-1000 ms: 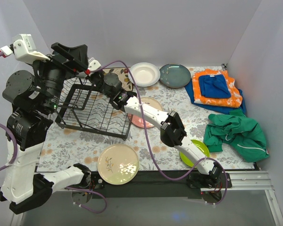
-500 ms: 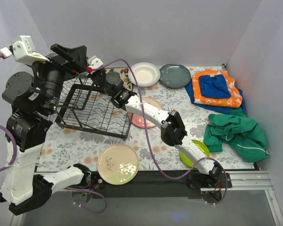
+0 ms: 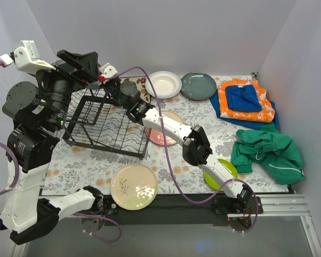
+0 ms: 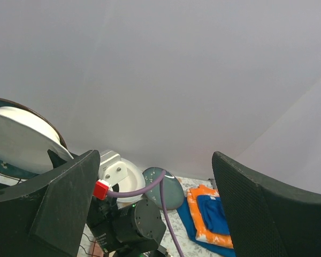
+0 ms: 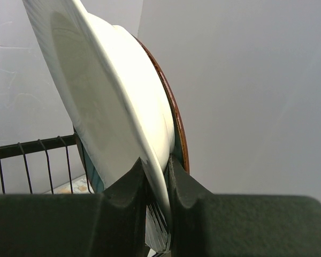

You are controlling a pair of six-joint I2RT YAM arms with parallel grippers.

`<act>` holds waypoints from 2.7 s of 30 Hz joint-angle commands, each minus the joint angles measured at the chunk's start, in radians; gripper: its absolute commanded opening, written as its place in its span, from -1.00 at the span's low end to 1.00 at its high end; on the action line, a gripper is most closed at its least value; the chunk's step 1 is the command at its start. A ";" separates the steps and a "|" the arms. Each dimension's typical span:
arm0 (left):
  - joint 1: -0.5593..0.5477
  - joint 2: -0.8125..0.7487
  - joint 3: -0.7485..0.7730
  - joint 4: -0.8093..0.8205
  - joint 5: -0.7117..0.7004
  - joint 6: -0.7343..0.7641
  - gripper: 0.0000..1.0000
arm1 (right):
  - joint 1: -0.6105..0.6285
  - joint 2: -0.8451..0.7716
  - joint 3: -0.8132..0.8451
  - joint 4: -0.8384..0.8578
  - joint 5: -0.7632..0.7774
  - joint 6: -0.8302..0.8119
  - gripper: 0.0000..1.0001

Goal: Load the plates into the dish rack
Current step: Insert the plate into the dish rack

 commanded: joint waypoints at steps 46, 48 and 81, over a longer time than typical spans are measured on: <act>0.001 -0.026 -0.017 0.001 -0.033 0.006 0.69 | 0.017 -0.056 -0.046 0.206 0.025 0.047 -0.43; 0.001 -0.026 -0.019 0.001 -0.032 0.003 0.69 | 0.017 -0.057 -0.046 0.208 0.022 0.047 -0.38; 0.000 -0.087 -0.121 0.035 0.010 -0.057 0.68 | 0.034 -0.500 -0.591 0.303 -0.122 0.050 0.25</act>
